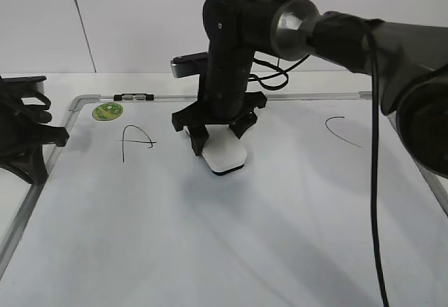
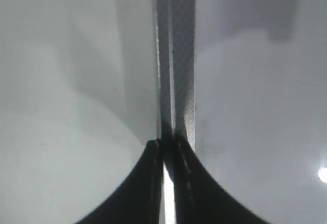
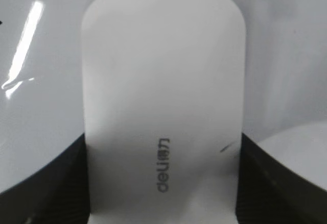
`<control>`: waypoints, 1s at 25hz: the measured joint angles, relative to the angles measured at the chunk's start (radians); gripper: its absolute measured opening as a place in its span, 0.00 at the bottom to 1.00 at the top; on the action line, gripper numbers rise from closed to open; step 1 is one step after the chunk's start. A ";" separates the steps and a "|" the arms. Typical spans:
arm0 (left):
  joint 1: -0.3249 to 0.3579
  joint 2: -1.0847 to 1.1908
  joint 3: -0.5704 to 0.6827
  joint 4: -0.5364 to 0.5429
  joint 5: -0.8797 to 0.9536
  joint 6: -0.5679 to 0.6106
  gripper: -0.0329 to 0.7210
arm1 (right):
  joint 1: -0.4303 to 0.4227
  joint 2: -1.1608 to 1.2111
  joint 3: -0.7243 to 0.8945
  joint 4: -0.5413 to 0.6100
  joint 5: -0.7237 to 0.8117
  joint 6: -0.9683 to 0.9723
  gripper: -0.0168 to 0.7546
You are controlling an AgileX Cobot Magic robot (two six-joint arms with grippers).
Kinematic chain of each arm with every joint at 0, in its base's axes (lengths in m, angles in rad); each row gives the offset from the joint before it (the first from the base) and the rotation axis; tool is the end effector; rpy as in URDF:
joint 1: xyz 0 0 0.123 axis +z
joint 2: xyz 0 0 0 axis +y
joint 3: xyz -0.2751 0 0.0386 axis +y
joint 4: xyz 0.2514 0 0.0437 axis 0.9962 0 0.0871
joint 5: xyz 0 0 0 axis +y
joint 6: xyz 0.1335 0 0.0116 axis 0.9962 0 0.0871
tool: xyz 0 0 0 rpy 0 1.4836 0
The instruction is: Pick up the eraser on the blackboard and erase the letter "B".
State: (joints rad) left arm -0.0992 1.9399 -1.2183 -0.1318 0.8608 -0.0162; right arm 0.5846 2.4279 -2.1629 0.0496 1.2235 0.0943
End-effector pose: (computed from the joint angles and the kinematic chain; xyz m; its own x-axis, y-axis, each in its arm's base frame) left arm 0.3603 -0.0493 0.0995 -0.9976 -0.0029 -0.0692 0.0045 0.9943 -0.1070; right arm 0.4217 0.2866 0.1183 -0.8788 -0.4486 -0.1629 -0.4632 0.8839 0.0644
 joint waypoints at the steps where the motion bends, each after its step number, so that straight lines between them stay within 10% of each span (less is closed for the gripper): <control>1: 0.000 0.000 0.000 0.000 0.000 0.000 0.07 | -0.004 0.000 0.000 -0.002 0.000 0.003 0.72; 15: 0.000 0.000 0.000 -0.004 -0.003 0.000 0.07 | -0.279 0.000 -0.005 -0.027 -0.006 0.040 0.72; 25: 0.001 0.000 -0.001 0.003 0.006 0.000 0.07 | -0.190 0.000 -0.006 -0.023 -0.009 0.031 0.72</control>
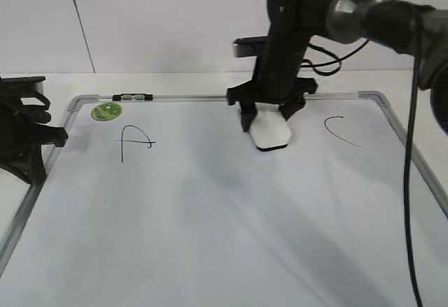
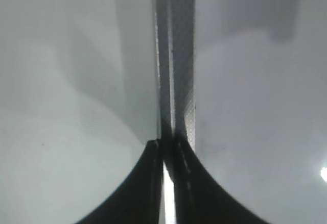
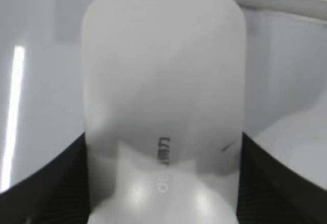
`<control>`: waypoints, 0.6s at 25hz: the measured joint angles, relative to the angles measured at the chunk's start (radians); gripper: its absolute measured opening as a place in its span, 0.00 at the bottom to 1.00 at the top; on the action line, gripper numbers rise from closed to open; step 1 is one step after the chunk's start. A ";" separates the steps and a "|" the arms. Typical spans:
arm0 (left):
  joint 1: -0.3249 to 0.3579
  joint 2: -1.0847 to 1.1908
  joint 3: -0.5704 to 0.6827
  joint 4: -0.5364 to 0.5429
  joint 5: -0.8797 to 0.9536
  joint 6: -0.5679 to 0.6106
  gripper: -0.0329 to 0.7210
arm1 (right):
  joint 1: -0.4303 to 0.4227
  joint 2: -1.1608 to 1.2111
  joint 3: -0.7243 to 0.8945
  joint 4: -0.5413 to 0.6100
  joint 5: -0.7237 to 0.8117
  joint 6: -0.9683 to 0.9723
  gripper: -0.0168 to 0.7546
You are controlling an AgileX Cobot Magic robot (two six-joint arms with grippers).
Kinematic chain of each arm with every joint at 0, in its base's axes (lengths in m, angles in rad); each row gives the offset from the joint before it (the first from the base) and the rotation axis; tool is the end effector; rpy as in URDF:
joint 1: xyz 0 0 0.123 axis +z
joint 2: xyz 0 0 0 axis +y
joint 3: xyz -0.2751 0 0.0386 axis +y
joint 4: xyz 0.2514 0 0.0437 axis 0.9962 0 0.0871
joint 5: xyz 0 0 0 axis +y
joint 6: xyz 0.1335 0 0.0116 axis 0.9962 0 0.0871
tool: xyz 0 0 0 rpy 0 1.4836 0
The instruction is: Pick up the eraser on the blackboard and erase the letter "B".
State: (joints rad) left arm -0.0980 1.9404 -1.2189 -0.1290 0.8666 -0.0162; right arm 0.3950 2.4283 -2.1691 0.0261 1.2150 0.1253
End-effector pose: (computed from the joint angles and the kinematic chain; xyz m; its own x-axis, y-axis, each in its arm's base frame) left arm 0.3598 -0.0486 0.0993 -0.9980 -0.0017 -0.0638 0.0050 0.9945 -0.1047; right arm 0.4712 0.2000 0.1199 -0.9513 -0.2515 -0.1780 -0.2637 0.9634 0.0483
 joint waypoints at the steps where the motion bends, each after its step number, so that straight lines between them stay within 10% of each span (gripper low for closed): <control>1: 0.000 0.000 -0.002 0.000 0.001 0.000 0.07 | 0.022 0.000 0.000 0.000 0.000 -0.002 0.72; 7: 0.000 0.000 -0.002 -0.006 0.001 0.000 0.07 | 0.207 0.002 0.002 0.018 0.000 -0.021 0.72; 15: 0.000 0.002 -0.002 -0.006 0.001 0.000 0.07 | 0.199 -0.010 0.008 0.055 -0.006 -0.024 0.72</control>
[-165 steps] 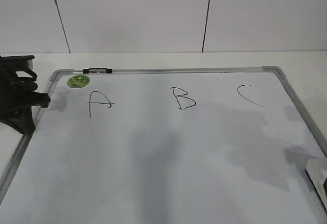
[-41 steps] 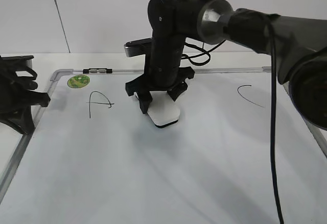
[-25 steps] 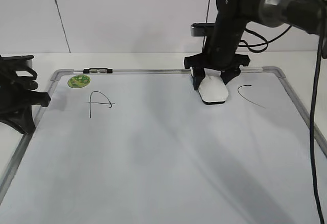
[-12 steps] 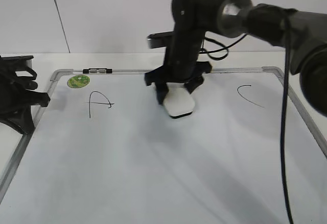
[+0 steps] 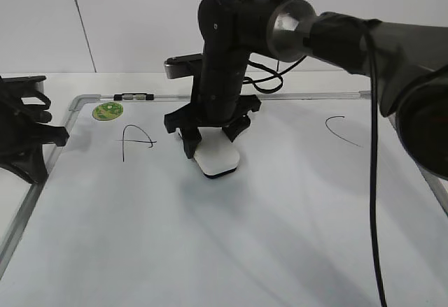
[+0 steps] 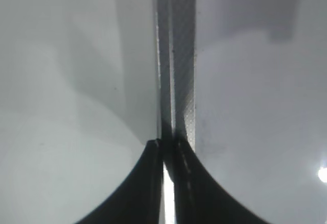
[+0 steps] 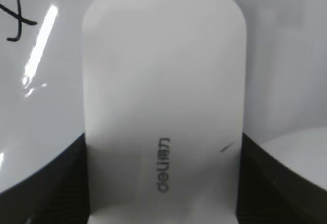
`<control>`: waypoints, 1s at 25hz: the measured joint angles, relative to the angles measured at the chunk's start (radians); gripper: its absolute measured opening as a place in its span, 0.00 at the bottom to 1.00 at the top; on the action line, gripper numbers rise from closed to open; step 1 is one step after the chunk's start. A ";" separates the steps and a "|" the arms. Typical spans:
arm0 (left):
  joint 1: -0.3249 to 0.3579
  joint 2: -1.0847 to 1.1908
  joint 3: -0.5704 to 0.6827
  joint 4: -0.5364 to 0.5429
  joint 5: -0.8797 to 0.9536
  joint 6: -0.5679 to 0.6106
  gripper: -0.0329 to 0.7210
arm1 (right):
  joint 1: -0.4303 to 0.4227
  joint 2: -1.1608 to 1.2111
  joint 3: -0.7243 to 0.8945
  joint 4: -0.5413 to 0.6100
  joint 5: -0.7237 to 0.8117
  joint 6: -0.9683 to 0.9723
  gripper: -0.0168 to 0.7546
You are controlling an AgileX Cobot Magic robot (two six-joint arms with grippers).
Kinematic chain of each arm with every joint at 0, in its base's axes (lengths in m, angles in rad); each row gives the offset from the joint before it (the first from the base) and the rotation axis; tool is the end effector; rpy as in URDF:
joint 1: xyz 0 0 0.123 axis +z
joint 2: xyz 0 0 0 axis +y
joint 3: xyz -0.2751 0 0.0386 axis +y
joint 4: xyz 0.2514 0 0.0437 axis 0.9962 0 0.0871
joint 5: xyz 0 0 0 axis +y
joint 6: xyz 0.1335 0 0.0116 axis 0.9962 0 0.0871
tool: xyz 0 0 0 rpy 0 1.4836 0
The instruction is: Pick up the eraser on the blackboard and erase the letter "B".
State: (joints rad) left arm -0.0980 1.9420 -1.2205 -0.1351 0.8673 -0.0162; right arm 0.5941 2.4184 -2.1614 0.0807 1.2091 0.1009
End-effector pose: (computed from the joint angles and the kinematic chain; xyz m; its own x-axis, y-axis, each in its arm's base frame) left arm 0.3600 -0.0492 0.0992 -0.9980 -0.0055 -0.0626 0.0013 0.9940 -0.1095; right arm 0.4183 0.2947 0.1233 -0.8801 -0.4391 -0.1806 -0.4603 0.8823 0.0981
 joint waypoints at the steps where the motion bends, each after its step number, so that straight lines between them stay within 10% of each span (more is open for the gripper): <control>1: 0.000 0.000 0.000 0.000 0.000 0.000 0.07 | -0.002 -0.005 0.004 -0.002 0.000 0.000 0.72; 11: 0.000 0.000 0.000 0.000 -0.002 0.000 0.07 | -0.045 -0.292 0.208 -0.016 0.018 0.007 0.72; 25: 0.000 0.000 0.000 0.000 -0.002 0.000 0.07 | -0.417 -0.762 0.828 0.004 -0.027 -0.024 0.72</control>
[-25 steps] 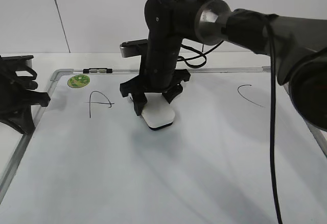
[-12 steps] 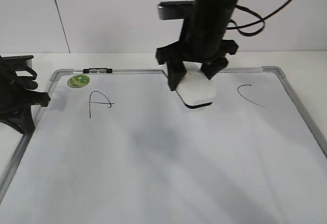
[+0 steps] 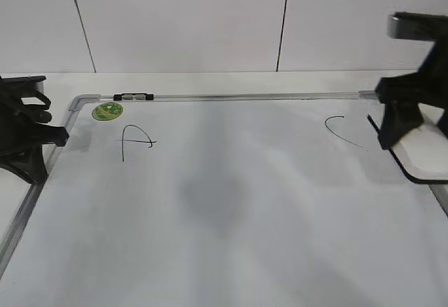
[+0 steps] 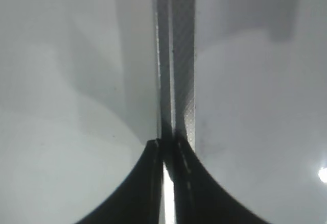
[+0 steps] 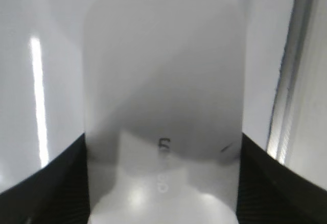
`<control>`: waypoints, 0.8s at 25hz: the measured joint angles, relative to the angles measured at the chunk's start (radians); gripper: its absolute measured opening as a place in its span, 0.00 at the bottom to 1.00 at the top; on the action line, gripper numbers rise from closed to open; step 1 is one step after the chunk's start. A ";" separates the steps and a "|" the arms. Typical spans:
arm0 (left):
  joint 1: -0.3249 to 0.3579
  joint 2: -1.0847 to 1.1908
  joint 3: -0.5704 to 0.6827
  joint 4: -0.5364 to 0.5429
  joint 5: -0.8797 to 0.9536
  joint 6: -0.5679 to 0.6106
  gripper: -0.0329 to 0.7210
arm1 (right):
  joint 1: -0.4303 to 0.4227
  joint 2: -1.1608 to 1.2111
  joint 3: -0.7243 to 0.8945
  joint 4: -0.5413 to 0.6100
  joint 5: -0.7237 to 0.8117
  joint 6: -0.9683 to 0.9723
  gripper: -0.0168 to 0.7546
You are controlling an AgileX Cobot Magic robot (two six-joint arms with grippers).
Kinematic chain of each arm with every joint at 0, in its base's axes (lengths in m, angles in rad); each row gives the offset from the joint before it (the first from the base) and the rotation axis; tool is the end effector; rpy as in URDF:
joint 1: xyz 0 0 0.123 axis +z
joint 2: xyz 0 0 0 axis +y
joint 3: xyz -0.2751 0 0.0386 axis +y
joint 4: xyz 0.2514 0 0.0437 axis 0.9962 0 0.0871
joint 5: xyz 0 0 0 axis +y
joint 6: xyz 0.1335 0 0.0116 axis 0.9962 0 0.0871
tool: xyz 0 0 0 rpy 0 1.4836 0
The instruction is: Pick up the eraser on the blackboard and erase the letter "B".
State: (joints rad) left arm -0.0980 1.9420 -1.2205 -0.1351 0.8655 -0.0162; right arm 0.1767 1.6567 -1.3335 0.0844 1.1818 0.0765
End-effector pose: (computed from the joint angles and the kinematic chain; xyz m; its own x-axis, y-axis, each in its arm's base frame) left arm 0.3603 -0.0492 0.0992 -0.9979 -0.0057 -0.0644 0.0014 0.9940 -0.1095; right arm 0.3277 0.0691 0.2233 -0.9873 -0.0666 -0.1444 -0.0805 0.9924 0.0933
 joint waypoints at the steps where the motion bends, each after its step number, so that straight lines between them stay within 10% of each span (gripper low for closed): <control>1: 0.000 0.000 0.000 0.000 0.000 0.000 0.07 | -0.033 -0.036 0.057 0.007 -0.024 -0.020 0.72; 10: 0.000 0.000 0.000 -0.005 0.000 0.000 0.07 | -0.214 -0.073 0.218 0.102 -0.146 -0.205 0.72; 20: 0.000 0.000 0.000 -0.005 0.000 0.002 0.07 | -0.225 0.074 0.183 0.114 -0.194 -0.281 0.72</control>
State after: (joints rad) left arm -0.0980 1.9420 -1.2205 -0.1397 0.8655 -0.0145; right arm -0.0487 1.7307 -1.1500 0.1980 0.9880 -0.2041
